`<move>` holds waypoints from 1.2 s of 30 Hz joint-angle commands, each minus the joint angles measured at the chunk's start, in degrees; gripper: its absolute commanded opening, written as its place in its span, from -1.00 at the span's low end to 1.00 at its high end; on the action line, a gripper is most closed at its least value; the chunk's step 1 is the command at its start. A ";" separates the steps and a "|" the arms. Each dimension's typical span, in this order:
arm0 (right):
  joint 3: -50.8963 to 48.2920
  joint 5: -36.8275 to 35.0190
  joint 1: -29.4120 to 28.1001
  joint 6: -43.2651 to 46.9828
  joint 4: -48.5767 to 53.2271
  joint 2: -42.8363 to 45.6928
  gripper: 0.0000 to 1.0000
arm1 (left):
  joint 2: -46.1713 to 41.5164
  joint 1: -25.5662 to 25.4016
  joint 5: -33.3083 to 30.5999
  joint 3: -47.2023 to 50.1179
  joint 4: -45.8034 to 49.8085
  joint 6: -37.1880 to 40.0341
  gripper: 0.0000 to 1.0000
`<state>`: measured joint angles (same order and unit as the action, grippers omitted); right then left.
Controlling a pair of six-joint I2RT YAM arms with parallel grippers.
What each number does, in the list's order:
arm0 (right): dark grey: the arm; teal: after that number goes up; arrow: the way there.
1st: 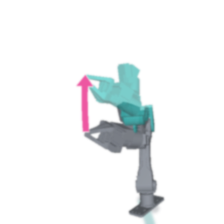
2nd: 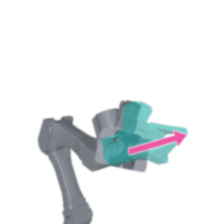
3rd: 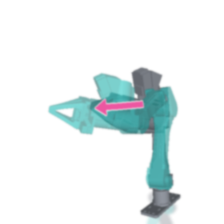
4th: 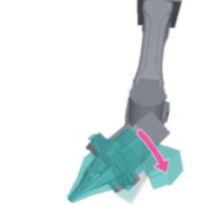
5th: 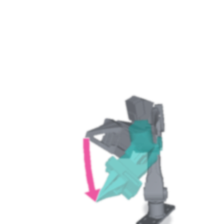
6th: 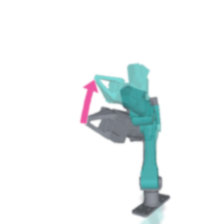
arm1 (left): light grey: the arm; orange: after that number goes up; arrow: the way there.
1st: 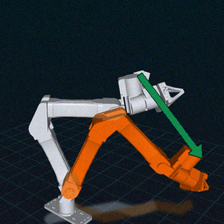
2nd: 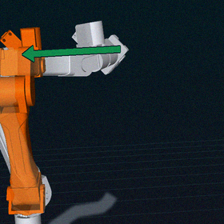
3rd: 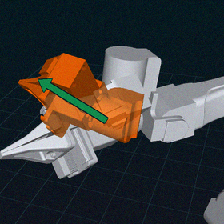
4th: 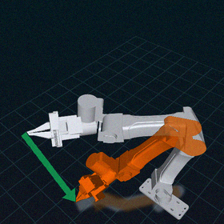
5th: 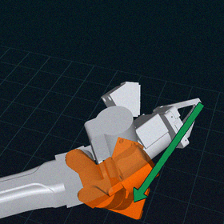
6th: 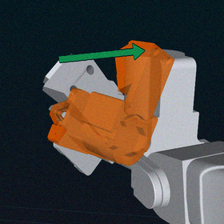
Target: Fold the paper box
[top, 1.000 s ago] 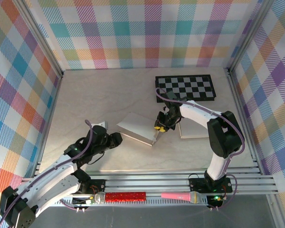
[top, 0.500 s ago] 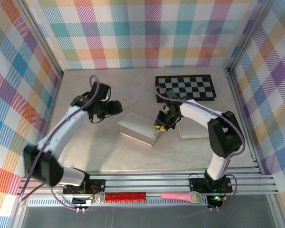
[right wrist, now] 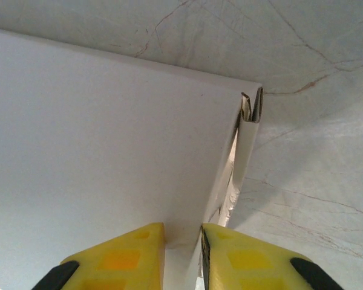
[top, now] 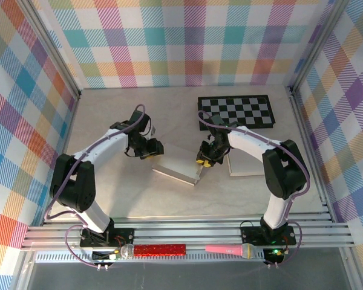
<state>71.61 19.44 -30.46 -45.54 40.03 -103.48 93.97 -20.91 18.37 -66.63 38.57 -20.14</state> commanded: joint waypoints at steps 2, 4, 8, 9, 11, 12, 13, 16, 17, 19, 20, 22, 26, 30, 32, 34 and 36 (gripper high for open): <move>2.25 -0.69 -0.30 1.65 1.69 -1.11 -0.54 | -2.32 0.08 1.69 2.91 -2.53 -0.62 -0.17; 2.77 -0.89 -0.22 2.22 2.23 -1.44 -0.54 | -2.98 0.08 1.49 4.18 -3.59 -0.85 -0.19; 4.01 -1.42 0.26 3.51 3.37 -2.08 -0.54 | -3.53 -0.01 2.80 6.00 -5.28 -1.97 -0.40; 4.19 -1.42 0.44 3.86 3.55 -2.24 -0.53 | -3.62 0.03 2.99 6.47 -5.43 -2.28 -0.44; 4.54 -1.34 0.82 4.38 3.91 -2.50 -0.53 | -4.24 -0.08 3.11 7.63 -6.16 -3.03 -0.47; 4.60 -1.12 1.05 4.61 3.91 -2.51 -0.53 | -4.68 -0.09 3.16 8.31 -6.71 -3.38 -0.50; 4.59 -0.92 1.17 4.89 3.92 -2.58 -0.52 | -5.08 -0.14 3.15 8.92 -7.12 -3.66 -0.52; 4.53 -0.20 1.58 5.20 4.63 -2.15 -0.49 | -5.80 -0.36 3.24 10.09 -7.71 -4.07 -0.54; 4.31 -0.19 1.56 5.20 4.86 -1.61 -0.47 | -5.82 -0.45 3.25 10.37 -7.79 -4.11 -0.55; 3.11 -0.29 1.64 4.82 5.06 0.47 -0.42 | -5.91 -0.63 3.08 11.05 -7.88 -4.29 -0.56; 2.37 -0.20 1.64 4.40 5.12 1.53 -0.39 | -5.99 -0.71 2.99 11.41 -8.12 -4.49 -0.56; 0.10 0.99 1.72 3.31 4.27 3.67 -0.32 | -6.42 -0.88 2.98 12.32 -8.97 -5.22 -0.56; -4.39 5.47 1.68 -0.08 0.41 5.80 -0.23 | -6.95 -1.42 2.81 13.20 -9.52 -6.17 -0.56; -6.69 6.54 1.20 -1.48 -1.92 5.41 -0.31 | -7.31 -1.86 2.88 14.08 -9.83 -6.74 -0.56; -7.31 7.12 1.10 -1.91 -2.77 5.00 -0.33 | -7.23 -2.08 2.95 14.29 -9.61 -6.75 -0.55; -7.58 7.54 0.98 -1.93 -3.25 4.38 -0.36 | -7.23 -2.27 2.52 14.25 -8.99 -6.75 -0.53; -7.24 7.06 0.91 -1.24 -1.99 3.35 -0.37 | -7.23 -2.38 1.17 14.09 -7.30 -6.58 -0.47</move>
<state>64.38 25.10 -29.12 -46.28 38.37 -98.83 88.01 -22.55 20.40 -53.36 29.32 -26.15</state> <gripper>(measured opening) 0.316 0.253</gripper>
